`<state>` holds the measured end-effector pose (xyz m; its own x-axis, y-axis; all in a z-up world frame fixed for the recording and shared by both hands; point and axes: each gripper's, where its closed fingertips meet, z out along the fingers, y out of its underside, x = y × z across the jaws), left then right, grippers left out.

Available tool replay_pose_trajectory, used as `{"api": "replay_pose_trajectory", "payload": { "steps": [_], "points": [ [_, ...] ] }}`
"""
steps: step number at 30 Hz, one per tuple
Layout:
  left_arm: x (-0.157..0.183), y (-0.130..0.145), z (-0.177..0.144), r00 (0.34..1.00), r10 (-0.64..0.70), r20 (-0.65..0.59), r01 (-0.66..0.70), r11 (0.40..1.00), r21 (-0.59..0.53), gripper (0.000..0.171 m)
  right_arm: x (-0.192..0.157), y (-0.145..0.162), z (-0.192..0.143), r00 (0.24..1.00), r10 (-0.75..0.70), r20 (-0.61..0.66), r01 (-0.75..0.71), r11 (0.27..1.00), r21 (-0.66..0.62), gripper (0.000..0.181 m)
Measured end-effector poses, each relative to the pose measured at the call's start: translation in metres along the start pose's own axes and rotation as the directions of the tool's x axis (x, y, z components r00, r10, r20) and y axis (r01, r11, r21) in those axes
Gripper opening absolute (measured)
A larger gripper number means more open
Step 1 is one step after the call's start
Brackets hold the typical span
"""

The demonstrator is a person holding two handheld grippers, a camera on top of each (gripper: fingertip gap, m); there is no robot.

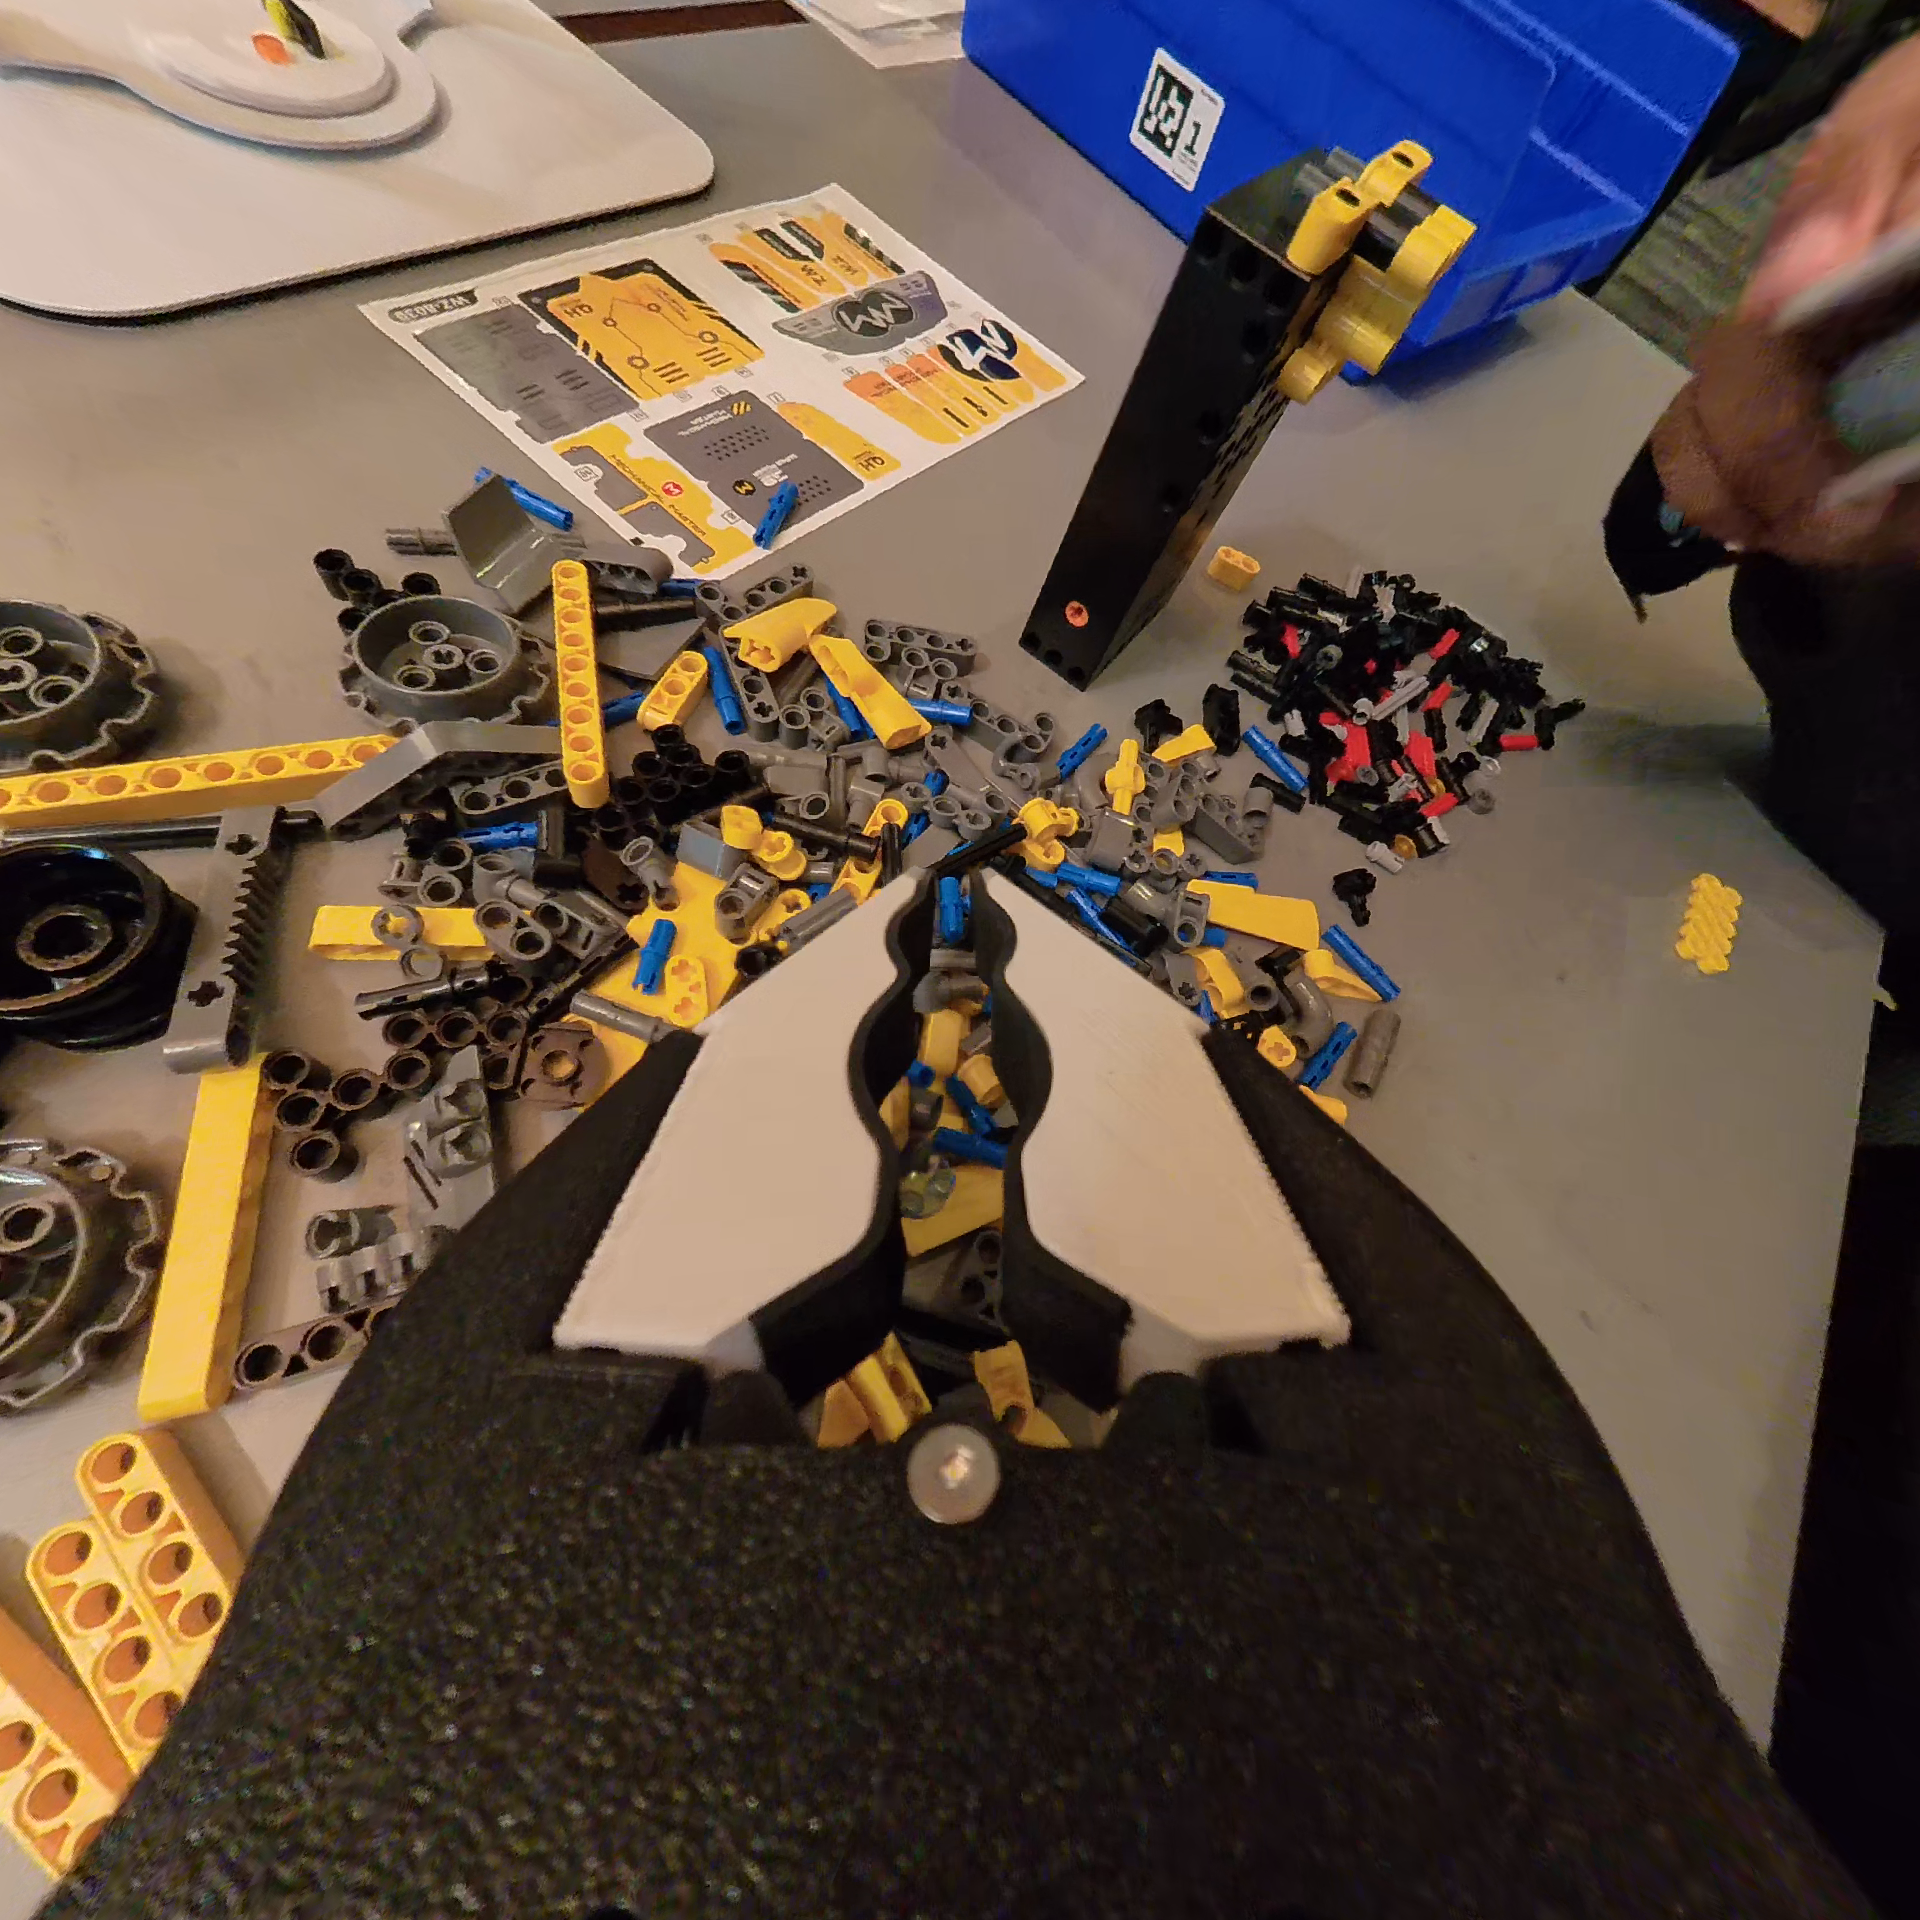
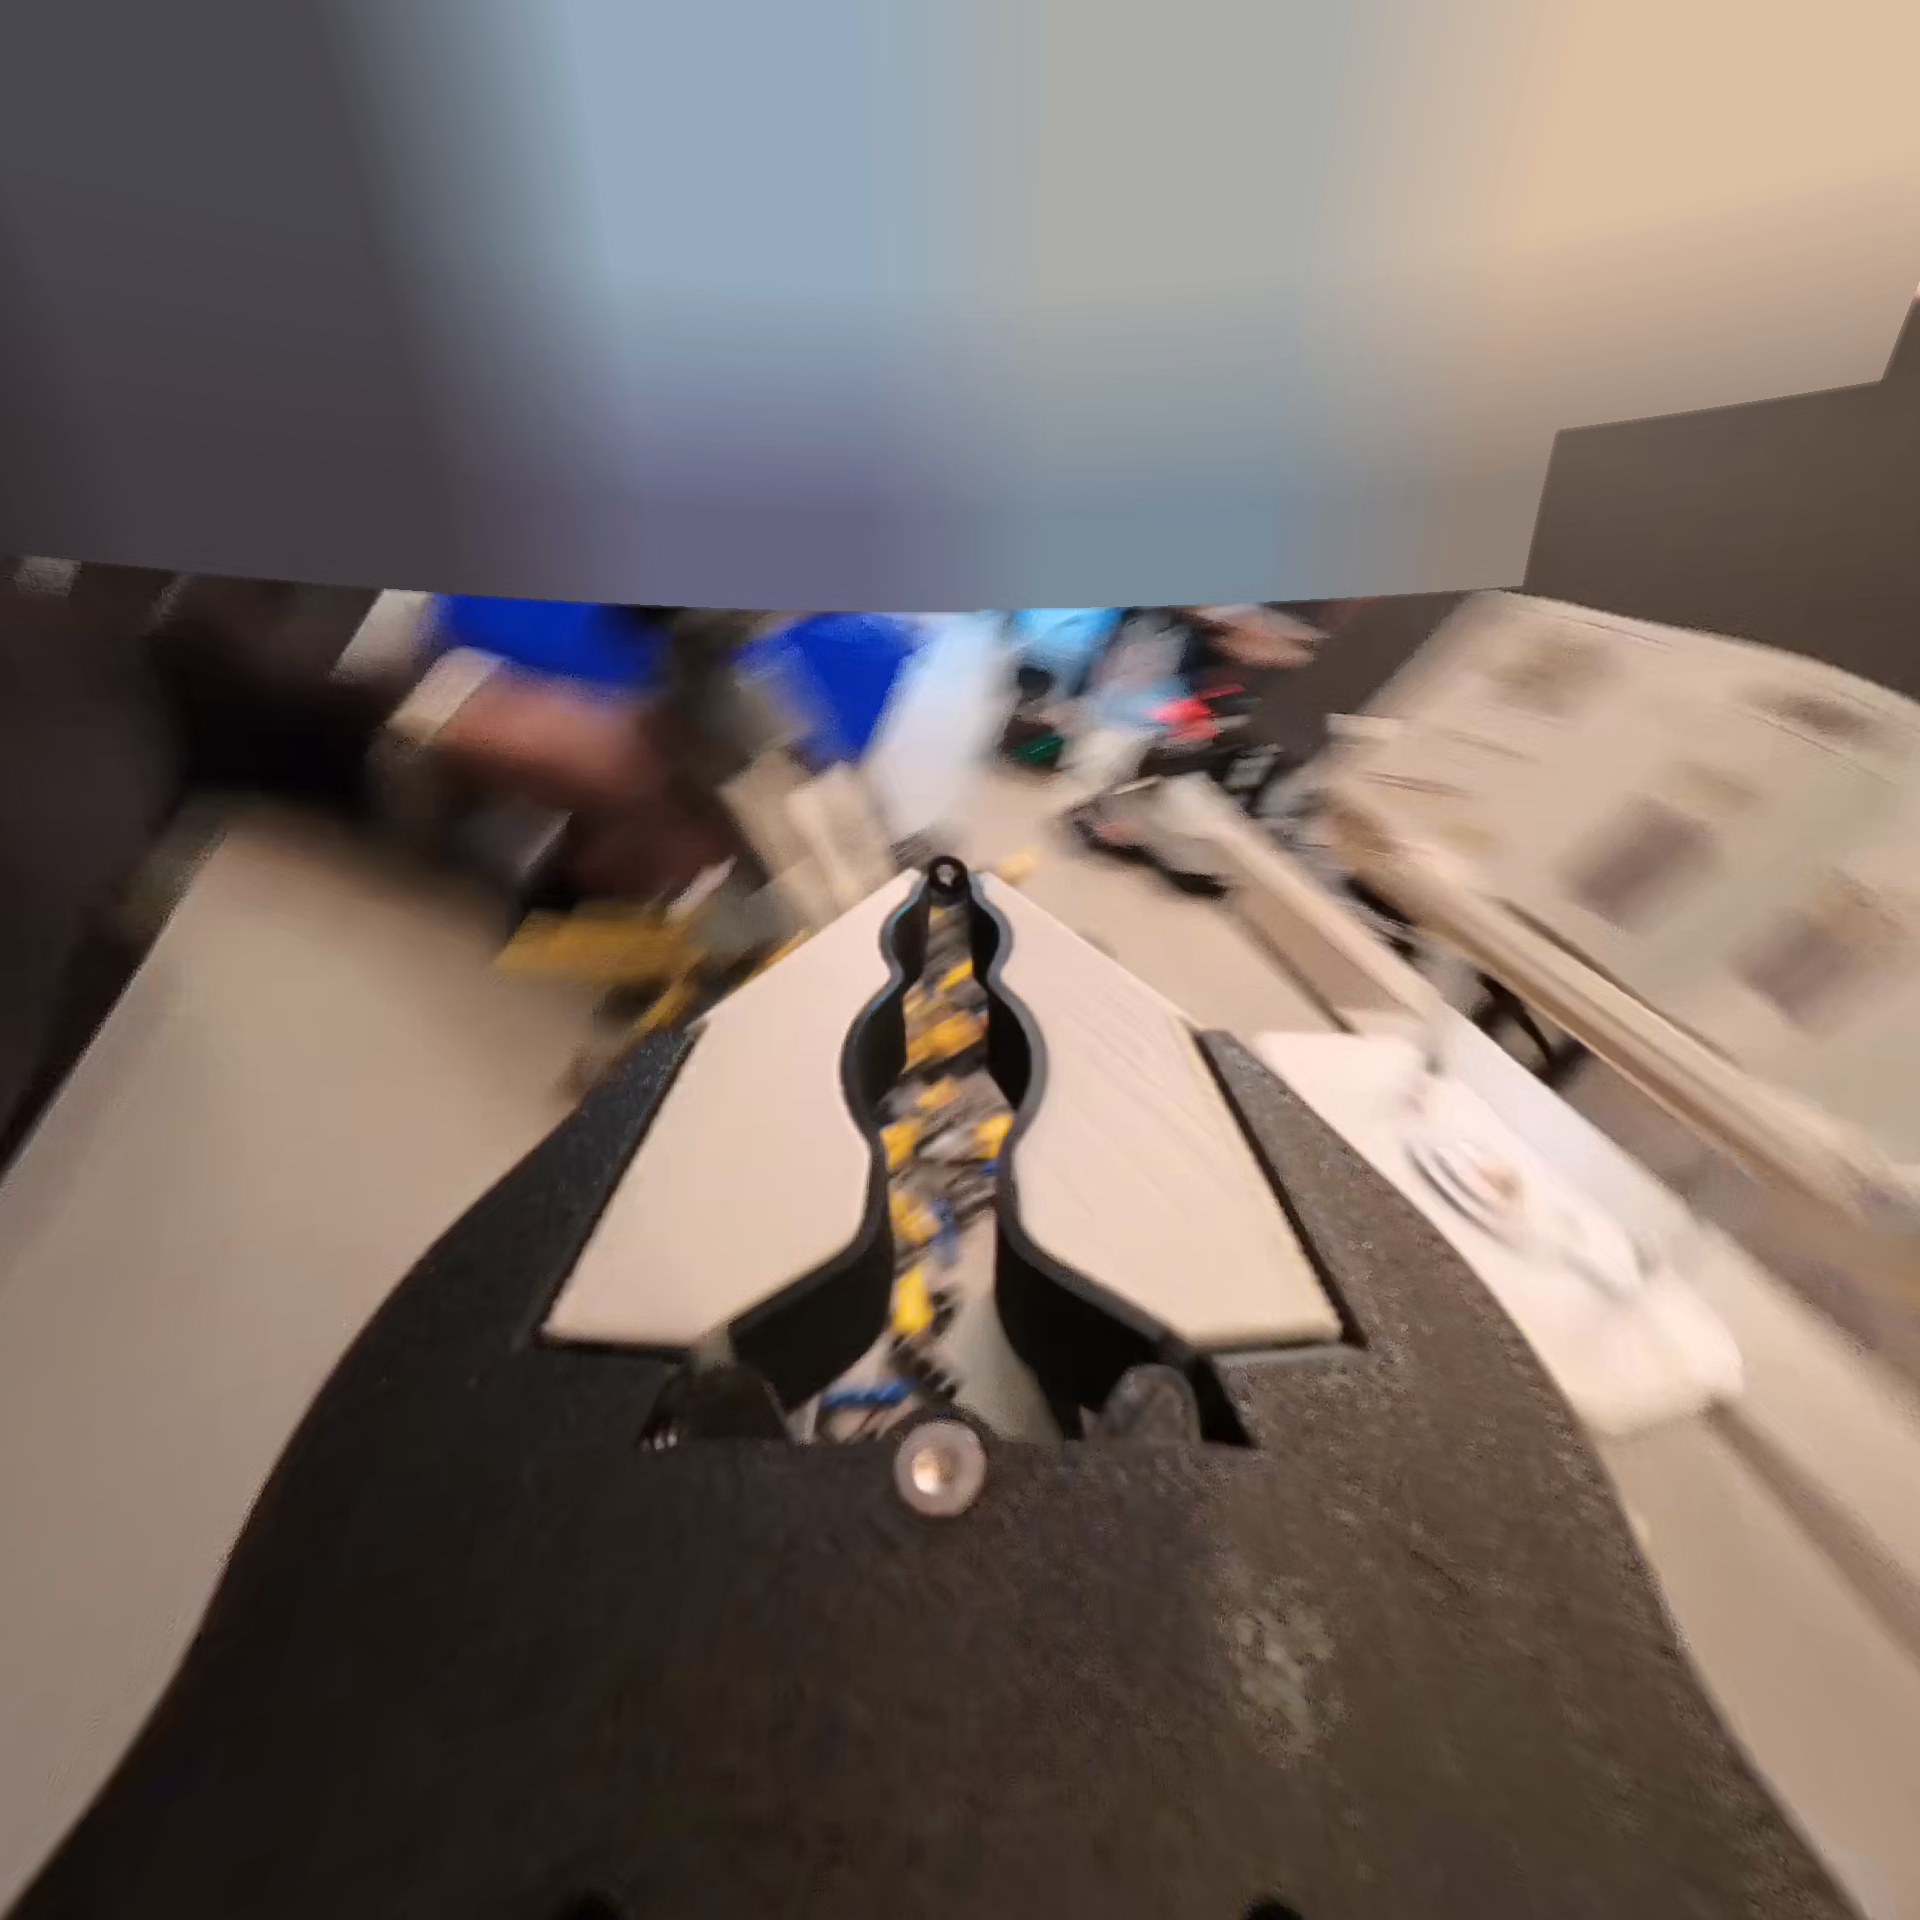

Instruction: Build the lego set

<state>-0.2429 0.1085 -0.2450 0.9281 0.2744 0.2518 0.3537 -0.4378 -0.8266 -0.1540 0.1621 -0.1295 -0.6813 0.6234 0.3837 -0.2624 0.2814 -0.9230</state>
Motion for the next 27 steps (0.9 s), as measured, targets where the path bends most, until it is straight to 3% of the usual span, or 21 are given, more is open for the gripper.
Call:
{"api": "replay_pose_trajectory", "payload": {
  "steps": [3,10,14,19,27],
  "points": [
    [-0.002,-0.002,-0.002,1.0,-0.008,0.009,0.008,1.0,0.019,0.005,-0.039,0.02,0.014,0.977,-0.172,0.128,0.185,0.977,-0.101,0.005],
    [-0.008,-0.012,-0.015,0.999,-0.053,0.009,0.052,0.993,0.105,0.005,-0.085,0.058,0.009,0.933,-0.261,0.248,0.337,0.876,-0.346,0.006],
    [-0.009,-0.023,-0.025,0.999,-0.023,0.046,0.014,0.983,0.183,0.005,-0.118,0.072,-0.003,0.923,-0.211,0.323,0.35,0.809,-0.471,0.006],
    [-0.008,-0.022,-0.025,0.999,-0.015,0.053,0.005,0.983,0.182,0.006,-0.135,0.092,-0.008,0.92,-0.21,0.331,0.374,0.724,-0.58,0.006],
    [-0.009,-0.023,-0.03,0.998,-0.013,0.066,-0.001,0.978,0.207,0.005,-0.158,0.092,-0.007,0.955,-0.082,0.286,0.25,0.743,-0.621,0.012]
  ]
}}
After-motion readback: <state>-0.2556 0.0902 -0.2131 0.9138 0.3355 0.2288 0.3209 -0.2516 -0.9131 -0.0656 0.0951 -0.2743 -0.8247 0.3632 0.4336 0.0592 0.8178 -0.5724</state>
